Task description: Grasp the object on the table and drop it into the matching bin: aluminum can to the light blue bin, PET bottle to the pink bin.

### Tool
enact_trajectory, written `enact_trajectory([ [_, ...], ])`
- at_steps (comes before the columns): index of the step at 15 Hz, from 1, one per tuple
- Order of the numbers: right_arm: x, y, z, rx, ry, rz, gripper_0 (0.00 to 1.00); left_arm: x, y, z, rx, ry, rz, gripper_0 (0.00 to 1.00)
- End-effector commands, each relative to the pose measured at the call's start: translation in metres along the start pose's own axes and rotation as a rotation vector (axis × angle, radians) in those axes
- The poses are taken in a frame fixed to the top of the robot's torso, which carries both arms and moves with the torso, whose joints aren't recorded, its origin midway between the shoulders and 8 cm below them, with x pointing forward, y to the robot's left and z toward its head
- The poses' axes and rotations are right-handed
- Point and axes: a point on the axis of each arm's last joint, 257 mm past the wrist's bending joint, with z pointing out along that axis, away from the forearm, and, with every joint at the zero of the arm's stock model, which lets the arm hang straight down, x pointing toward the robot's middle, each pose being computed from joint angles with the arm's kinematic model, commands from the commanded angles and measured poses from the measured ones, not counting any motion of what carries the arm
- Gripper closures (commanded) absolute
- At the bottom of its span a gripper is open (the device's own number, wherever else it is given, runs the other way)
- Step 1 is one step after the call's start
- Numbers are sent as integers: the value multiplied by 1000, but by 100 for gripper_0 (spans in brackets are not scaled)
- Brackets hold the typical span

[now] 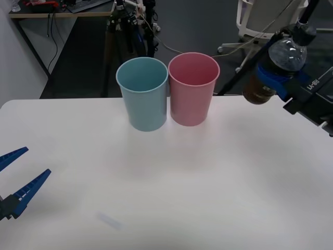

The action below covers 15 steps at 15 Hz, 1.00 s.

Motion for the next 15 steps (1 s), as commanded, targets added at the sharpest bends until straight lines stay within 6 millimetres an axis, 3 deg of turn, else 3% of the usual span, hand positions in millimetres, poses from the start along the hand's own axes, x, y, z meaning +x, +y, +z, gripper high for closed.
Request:
enact_trajectory([
  [1, -11, -8, 26, 6, -4, 21, 100, 0, 0, 0, 0, 0, 0, 0],
  [3, -13, -13, 46, -6, 5, 3, 100, 0, 0, 0, 0, 0, 0, 0],
  [7, 3, -26, 95, -28, 51, 26, 100, 0, 0, 0, 0, 0, 0, 0],
  [11, 11, -39, 131, -5, 48, 71, 100, 0, 0, 0, 0, 0, 0, 0],
  [15, 15, -28, 169, -24, 49, 98, 100, 0, 0, 0, 0, 0, 0, 0],
])
